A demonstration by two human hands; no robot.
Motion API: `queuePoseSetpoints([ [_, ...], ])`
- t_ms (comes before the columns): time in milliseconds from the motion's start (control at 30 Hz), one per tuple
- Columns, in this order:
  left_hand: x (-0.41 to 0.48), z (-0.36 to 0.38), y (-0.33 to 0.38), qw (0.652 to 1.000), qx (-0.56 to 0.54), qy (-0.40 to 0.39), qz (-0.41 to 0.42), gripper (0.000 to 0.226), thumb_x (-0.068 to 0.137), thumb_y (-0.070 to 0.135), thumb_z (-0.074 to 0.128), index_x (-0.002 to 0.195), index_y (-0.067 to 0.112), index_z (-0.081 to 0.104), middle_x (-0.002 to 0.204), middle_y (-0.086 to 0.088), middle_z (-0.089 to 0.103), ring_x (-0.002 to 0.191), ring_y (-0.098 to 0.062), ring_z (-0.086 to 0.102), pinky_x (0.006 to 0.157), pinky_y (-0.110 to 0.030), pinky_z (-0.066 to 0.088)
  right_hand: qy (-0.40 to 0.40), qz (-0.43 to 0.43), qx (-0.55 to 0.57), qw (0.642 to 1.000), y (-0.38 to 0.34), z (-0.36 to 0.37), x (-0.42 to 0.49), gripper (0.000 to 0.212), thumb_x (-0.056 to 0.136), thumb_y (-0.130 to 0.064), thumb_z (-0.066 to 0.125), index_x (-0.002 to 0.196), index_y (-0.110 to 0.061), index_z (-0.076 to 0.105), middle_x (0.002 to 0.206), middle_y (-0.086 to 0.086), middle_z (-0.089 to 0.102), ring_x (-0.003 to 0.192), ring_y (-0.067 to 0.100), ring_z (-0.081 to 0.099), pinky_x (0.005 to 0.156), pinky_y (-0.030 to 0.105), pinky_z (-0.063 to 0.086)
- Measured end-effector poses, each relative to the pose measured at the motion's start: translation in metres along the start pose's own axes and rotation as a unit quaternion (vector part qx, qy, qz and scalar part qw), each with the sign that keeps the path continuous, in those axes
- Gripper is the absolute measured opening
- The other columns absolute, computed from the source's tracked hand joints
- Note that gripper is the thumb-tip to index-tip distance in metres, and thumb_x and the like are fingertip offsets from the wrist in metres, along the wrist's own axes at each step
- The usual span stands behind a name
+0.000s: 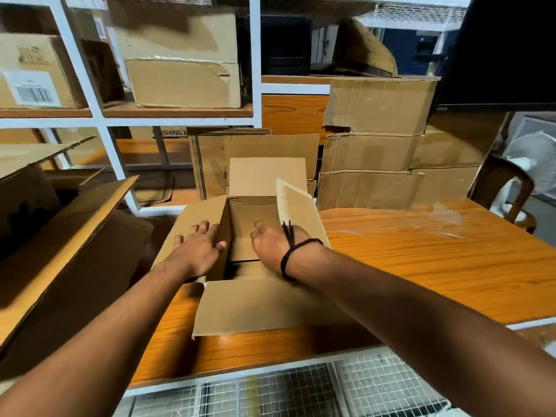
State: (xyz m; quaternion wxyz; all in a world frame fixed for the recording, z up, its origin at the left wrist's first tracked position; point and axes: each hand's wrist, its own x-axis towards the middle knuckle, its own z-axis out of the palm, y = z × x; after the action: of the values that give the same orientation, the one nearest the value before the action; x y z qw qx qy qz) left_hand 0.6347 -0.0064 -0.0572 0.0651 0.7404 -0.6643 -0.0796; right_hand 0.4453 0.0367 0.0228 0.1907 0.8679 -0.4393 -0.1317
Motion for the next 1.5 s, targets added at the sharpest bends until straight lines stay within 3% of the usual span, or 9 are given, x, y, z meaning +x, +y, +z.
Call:
queuePoseSetpoints([
  [100, 0.002, 0.001, -0.001, 1.000, -0.014, -0.001, 0.010, 0.061, 0.099, 0.041, 0.033, 0.152, 0.018, 0.014, 0.161, -0.005, 0.005, 0.148, -0.023, 0.004, 0.117, -0.050, 0.010, 0.006, 0.053, -0.006, 0.999, 0.030, 0.001, -0.006, 0.049, 0.103, -0.010, 0.027, 0.150, -0.003, 0.016, 0.158, 0.017, 0.016, 0.144, 0.030, 0.021, 0.110, 0.042, 0.030],
  [200, 0.004, 0.003, -0.001, 0.999, -0.039, 0.003, 0.023, 0.065, 0.098, 0.040, 0.037, 0.152, 0.014, 0.012, 0.160, -0.008, 0.005, 0.147, -0.025, 0.005, 0.119, -0.045, 0.011, -0.013, 0.152, 0.090, 0.984, 0.071, 0.025, -0.008, 0.068, 0.097, -0.041, 0.045, 0.150, -0.009, 0.018, 0.154, 0.017, 0.024, 0.141, 0.033, 0.027, 0.111, 0.045, 0.031],
  [333, 0.004, 0.004, 0.002, 0.999, -0.038, 0.007, 0.035, 0.068, 0.097, 0.040, 0.041, 0.151, 0.010, 0.012, 0.160, -0.008, 0.006, 0.147, -0.025, 0.007, 0.119, -0.043, 0.014, -0.064, 0.222, 0.150, 0.961, 0.112, 0.072, -0.015, 0.086, 0.088, -0.066, 0.041, 0.152, -0.016, 0.011, 0.159, 0.011, 0.011, 0.142, 0.033, 0.023, 0.114, 0.047, 0.028],
  [633, 0.003, 0.007, 0.001, 0.991, -0.124, -0.023, 0.037, 0.069, 0.099, 0.033, 0.043, 0.152, 0.011, 0.004, 0.160, -0.005, -0.004, 0.148, -0.021, -0.002, 0.119, -0.036, 0.004, -0.075, 0.153, 0.433, 0.885, 0.095, 0.132, -0.027, 0.061, 0.102, -0.034, 0.030, 0.154, -0.021, 0.001, 0.162, -0.001, -0.001, 0.148, 0.013, 0.004, 0.119, 0.027, 0.006],
  [767, 0.004, 0.018, -0.004, 0.961, -0.275, -0.015, 0.029, 0.068, 0.097, 0.025, 0.048, 0.152, 0.015, 0.009, 0.161, -0.001, 0.002, 0.147, -0.015, 0.001, 0.119, -0.031, 0.002, -0.056, 0.166, 0.545, 0.820, 0.089, 0.142, -0.029, 0.060, 0.102, -0.030, 0.032, 0.153, -0.031, 0.001, 0.160, -0.010, 0.004, 0.146, 0.014, 0.013, 0.119, 0.030, 0.014],
  [1000, 0.012, 0.004, -0.008, 0.976, -0.211, -0.021, 0.037, 0.073, 0.094, 0.034, 0.053, 0.152, 0.017, 0.012, 0.161, -0.003, 0.002, 0.148, -0.020, 0.004, 0.120, -0.038, 0.006, -0.030, 0.145, 0.460, 0.876, 0.101, 0.133, -0.021, 0.078, 0.096, -0.032, 0.050, 0.153, -0.034, -0.003, 0.161, -0.006, -0.003, 0.147, 0.013, 0.005, 0.119, 0.030, 0.009],
  [1167, 0.027, -0.017, -0.004, 0.990, -0.134, 0.042, 0.022, 0.070, 0.090, 0.047, 0.054, 0.150, 0.025, 0.023, 0.160, -0.009, 0.008, 0.147, -0.030, 0.003, 0.118, -0.052, 0.007, -0.002, 0.162, 0.359, 0.919, 0.111, 0.119, -0.003, 0.087, 0.084, -0.052, 0.063, 0.146, -0.054, 0.002, 0.161, -0.005, -0.010, 0.148, 0.029, 0.002, 0.117, 0.050, 0.020],
  [1300, 0.041, -0.014, -0.003, 0.997, -0.076, -0.008, -0.021, 0.080, 0.085, 0.057, 0.055, 0.151, 0.028, 0.019, 0.160, -0.008, 0.009, 0.147, -0.031, 0.002, 0.114, -0.058, 0.010, -0.032, 0.200, 0.364, 0.909, 0.115, 0.115, 0.020, 0.084, 0.080, -0.054, 0.066, 0.145, -0.055, 0.012, 0.161, 0.001, -0.006, 0.147, 0.032, 0.011, 0.116, 0.046, 0.022],
  [1500, 0.045, -0.003, 0.004, 0.985, -0.158, -0.060, -0.021, 0.092, 0.078, 0.000, 0.061, 0.152, 0.019, 0.011, 0.158, -0.013, 0.013, 0.137, -0.034, 0.033, 0.105, -0.035, 0.038, -0.106, 0.230, 0.400, 0.881, 0.106, 0.125, 0.039, 0.093, 0.077, -0.032, 0.069, 0.147, -0.052, 0.012, 0.160, 0.004, 0.009, 0.144, 0.029, 0.022, 0.113, 0.040, 0.029],
])
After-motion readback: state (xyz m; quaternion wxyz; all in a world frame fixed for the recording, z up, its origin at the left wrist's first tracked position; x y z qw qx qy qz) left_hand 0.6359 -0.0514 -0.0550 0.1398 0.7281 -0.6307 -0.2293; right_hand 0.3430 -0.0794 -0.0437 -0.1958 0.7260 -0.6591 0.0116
